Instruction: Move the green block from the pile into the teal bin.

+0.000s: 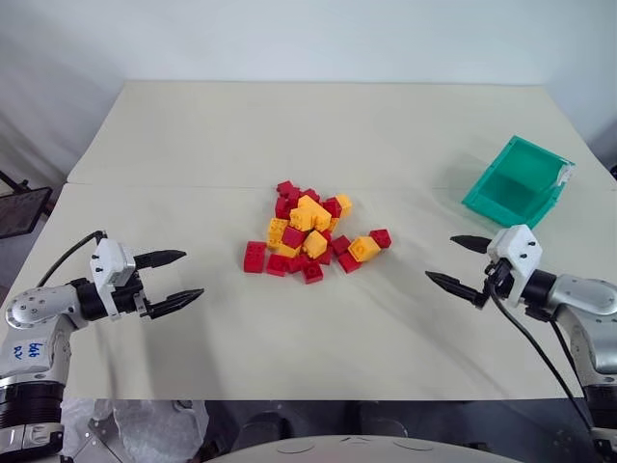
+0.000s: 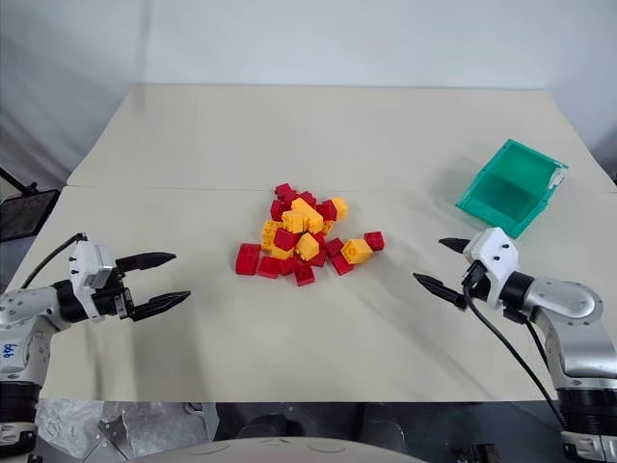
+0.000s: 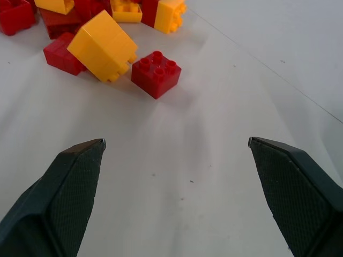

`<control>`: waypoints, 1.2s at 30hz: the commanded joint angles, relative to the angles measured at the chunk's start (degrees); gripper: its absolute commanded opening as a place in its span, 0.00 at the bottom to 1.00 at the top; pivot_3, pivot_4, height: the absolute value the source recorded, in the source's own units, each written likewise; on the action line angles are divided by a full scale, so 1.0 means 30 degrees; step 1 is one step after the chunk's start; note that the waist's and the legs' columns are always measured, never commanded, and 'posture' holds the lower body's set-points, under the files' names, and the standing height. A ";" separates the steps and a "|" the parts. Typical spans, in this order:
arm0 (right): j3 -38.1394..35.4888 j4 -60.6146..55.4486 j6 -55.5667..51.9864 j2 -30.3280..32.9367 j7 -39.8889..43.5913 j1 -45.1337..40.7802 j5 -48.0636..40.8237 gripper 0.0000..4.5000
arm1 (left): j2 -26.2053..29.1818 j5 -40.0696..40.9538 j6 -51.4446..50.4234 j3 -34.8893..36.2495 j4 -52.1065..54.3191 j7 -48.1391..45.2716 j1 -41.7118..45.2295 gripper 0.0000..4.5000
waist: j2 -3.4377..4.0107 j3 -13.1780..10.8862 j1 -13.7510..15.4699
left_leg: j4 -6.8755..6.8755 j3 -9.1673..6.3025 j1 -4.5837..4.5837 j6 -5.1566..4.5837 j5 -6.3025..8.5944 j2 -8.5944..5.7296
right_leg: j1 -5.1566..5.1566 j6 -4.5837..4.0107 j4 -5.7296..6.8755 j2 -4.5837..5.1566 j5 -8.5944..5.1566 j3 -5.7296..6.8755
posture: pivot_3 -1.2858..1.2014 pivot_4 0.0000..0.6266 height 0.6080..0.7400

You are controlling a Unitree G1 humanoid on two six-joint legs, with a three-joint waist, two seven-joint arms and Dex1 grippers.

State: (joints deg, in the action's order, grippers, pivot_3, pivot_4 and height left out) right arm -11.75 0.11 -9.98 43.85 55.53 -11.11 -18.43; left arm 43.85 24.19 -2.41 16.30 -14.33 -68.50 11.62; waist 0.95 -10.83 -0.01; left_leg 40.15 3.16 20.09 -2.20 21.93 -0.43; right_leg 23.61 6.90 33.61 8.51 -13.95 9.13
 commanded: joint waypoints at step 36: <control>1.0519 -0.4133 -1.0362 -1.2317 -0.9417 -0.8452 -0.0441 0.00 | -0.1846 0.0733 0.1072 -0.0436 0.0225 0.0524 0.2209 1.00 | -0.0026 0.0017 -0.0375 | 0.0018 0.0009 0.0019 0.0016 0.0003 0.0005 | 0.0056 -0.0007 0.0053 -0.0038 0.0000 -0.0008 | 0.52 0.24 1.00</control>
State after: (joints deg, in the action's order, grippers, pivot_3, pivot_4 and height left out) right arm 19.66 -13.94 -44.55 7.90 27.42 -35.63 -21.14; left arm 38.29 25.33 0.03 13.98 -14.87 -67.11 18.09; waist 0.87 -10.78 -1.13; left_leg 40.20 3.18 20.15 -2.15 21.94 -0.42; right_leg 23.77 6.88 33.77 8.39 -13.95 9.11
